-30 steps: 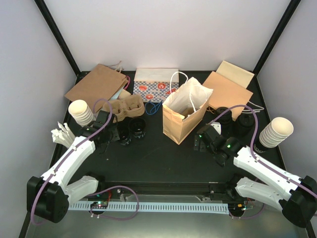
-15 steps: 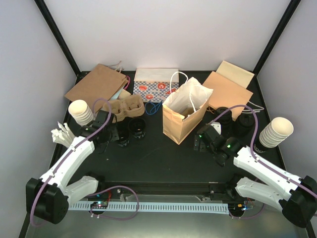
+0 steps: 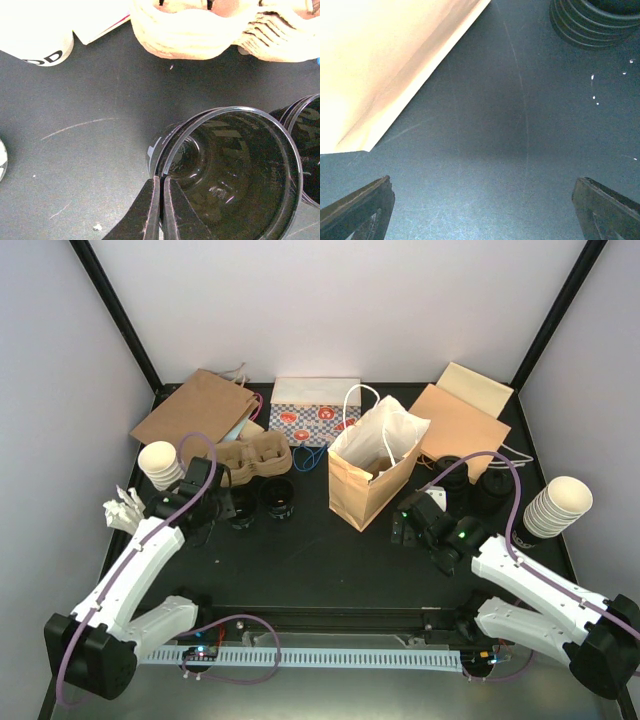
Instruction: Pack the takeout coffee
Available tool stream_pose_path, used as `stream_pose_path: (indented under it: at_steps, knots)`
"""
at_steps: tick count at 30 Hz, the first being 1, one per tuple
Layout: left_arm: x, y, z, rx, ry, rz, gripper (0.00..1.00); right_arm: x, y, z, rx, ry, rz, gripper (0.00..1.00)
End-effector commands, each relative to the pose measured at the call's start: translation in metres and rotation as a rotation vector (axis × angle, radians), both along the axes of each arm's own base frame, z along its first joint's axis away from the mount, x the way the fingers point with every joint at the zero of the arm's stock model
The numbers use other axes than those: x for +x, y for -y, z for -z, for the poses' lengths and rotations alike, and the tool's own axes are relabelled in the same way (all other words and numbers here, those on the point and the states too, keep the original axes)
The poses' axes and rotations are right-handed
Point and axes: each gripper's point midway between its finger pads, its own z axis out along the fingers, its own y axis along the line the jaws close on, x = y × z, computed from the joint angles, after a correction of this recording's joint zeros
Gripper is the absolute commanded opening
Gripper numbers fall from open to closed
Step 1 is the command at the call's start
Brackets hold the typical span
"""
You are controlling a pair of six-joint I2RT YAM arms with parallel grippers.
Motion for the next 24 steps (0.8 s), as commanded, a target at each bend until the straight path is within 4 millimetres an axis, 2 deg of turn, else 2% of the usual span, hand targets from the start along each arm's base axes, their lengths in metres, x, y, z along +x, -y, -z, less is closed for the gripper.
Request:
stream_pose_path:
  at_steps: [1,5,9,13,24]
  knots:
    - [0.001,-0.007,-0.019,0.006,0.045,-0.035,0.02,0.001,0.006,0.001,-0.009,0.012,0.031,1.0]
    - [0.006,0.0,-0.008,-0.037,0.08,-0.027,0.02,0.002,0.006,0.001,-0.012,0.012,0.031,1.0]
    - [0.003,-0.006,-0.009,-0.018,0.064,-0.053,0.01,0.002,0.006,0.0,-0.014,0.01,0.03,1.0]
    - [0.005,-0.001,-0.006,-0.036,0.059,-0.041,0.02,0.002,0.005,0.0,-0.014,0.013,0.028,1.0]
    - [0.005,-0.002,-0.037,-0.04,0.107,-0.039,0.02,0.002,0.005,-0.001,-0.012,0.013,0.027,1.0]
